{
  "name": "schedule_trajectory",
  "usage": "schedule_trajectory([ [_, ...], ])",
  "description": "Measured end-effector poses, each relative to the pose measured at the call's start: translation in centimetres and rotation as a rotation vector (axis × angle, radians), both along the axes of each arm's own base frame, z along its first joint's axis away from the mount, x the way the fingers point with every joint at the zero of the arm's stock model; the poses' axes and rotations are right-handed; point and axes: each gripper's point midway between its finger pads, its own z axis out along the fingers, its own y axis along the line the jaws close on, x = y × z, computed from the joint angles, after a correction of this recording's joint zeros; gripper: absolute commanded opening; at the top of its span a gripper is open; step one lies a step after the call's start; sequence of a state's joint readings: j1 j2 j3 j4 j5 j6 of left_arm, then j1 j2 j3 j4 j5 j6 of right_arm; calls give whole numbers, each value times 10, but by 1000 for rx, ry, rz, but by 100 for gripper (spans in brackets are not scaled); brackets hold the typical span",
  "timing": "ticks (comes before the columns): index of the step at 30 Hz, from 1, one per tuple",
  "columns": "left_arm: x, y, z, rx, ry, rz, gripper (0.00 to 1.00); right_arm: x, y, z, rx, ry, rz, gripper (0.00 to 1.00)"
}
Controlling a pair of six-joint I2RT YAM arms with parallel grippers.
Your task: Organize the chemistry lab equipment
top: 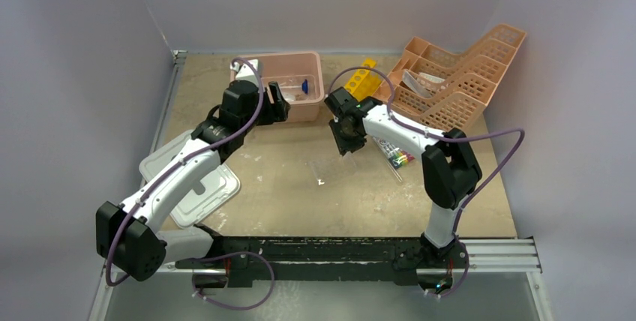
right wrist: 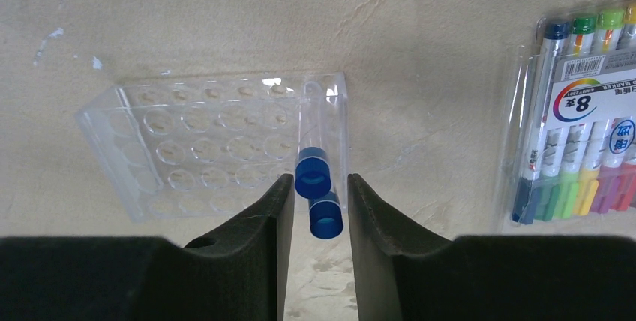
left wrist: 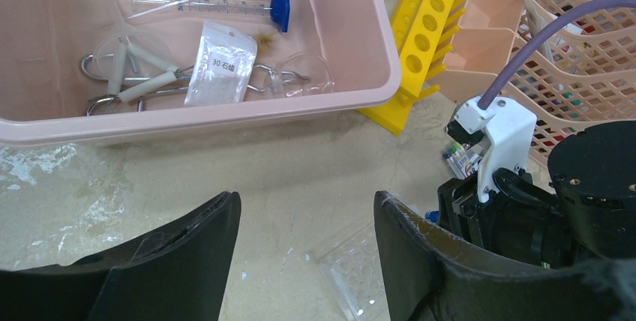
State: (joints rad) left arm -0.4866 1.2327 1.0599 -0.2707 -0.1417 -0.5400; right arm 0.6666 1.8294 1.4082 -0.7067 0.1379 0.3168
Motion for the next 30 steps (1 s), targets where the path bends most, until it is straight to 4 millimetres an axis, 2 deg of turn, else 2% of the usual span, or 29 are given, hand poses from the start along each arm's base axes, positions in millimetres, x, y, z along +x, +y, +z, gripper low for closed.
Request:
schedule_trajectory([
  [7, -2, 1, -1, 0, 1, 0, 64, -1, 7, 10, 43, 5, -6, 43],
  [13, -3, 1, 0, -6, 0, 2, 64, -2, 5, 16, 40, 5, -30, 45],
  [21, -3, 1, 1, -18, 3, 7, 64, -13, 3, 26, 70, 7, -17, 31],
  [25, -3, 0, 1, -22, 4, 6, 64, -13, 3, 31, 81, -9, 2, 28],
  [30, -3, 0, 1, -23, 5, 5, 64, -11, 3, 26, 66, -8, 22, 27],
])
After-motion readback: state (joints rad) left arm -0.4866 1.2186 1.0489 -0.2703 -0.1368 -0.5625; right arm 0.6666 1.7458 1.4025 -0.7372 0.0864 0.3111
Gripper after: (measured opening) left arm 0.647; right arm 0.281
